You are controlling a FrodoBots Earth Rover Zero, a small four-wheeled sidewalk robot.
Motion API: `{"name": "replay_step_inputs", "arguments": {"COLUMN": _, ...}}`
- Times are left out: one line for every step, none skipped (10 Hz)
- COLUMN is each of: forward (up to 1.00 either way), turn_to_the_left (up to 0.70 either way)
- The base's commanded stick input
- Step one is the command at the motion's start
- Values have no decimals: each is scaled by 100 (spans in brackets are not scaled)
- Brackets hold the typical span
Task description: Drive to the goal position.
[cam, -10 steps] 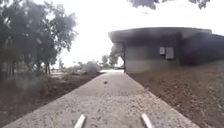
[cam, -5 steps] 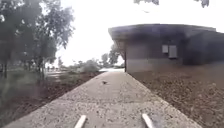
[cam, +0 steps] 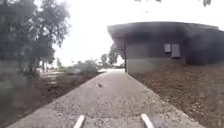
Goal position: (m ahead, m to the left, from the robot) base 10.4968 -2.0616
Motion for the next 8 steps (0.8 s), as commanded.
{"name": "replay_step_inputs", "arguments": {"forward": 100, "turn_to_the_left": 0}}
{"name": "replay_step_inputs", "arguments": {"forward": 100, "turn_to_the_left": 0}}
{"name": "replay_step_inputs", "arguments": {"forward": 100, "turn_to_the_left": 0}}
{"name": "replay_step_inputs", "arguments": {"forward": 100, "turn_to_the_left": 0}}
{"name": "replay_step_inputs", "arguments": {"forward": 100, "turn_to_the_left": 0}}
{"name": "replay_step_inputs", "arguments": {"forward": 100, "turn_to_the_left": 0}}
{"name": "replay_step_inputs", "arguments": {"forward": 100, "turn_to_the_left": 0}}
{"name": "replay_step_inputs", "arguments": {"forward": 100, "turn_to_the_left": 0}}
